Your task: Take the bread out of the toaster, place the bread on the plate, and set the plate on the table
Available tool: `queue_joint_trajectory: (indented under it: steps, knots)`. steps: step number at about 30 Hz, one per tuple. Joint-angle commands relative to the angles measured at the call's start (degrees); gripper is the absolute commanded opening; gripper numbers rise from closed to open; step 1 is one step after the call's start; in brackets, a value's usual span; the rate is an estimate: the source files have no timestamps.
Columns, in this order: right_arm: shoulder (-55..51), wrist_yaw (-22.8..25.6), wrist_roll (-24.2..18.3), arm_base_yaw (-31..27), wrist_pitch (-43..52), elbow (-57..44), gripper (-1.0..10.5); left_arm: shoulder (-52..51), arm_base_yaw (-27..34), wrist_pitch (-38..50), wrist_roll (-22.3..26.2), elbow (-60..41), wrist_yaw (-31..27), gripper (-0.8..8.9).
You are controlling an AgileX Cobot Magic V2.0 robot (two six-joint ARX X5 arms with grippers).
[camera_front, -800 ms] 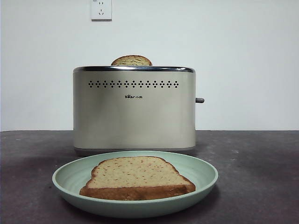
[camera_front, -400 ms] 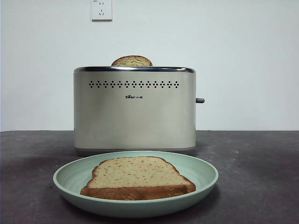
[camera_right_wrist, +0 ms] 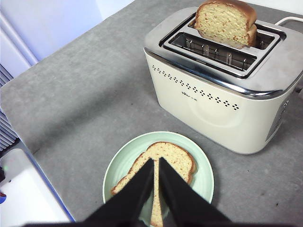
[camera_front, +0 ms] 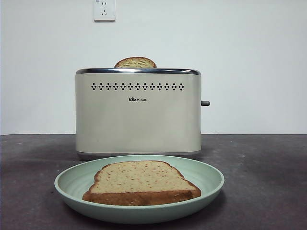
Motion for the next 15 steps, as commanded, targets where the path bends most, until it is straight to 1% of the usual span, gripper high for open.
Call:
queue_joint_trajectory:
  steps: [1, 4, 6, 15]
  knots:
    - [0.26, 0.17, -0.33, 0.35, 0.61, 0.76, 0.0, -5.81, 2.86, 5.70, -0.22, -8.83, -1.07, 0.08]
    - [0.26, 0.17, -0.33, 0.35, 0.61, 0.76, 0.0, -12.70, 5.38, 10.93, -0.37, -18.56, -3.06, 0.08]
    - [0.26, 0.20, -0.33, 0.35, 0.61, 0.76, 0.0, -17.03, 6.36, 13.53, -1.36, -24.41, -4.26, 0.08]
    - [0.22, 0.17, -0.33, 0.35, 0.61, 0.76, 0.0, -30.58, 7.45, 14.99, -6.95, -42.32, -13.49, 0.08]
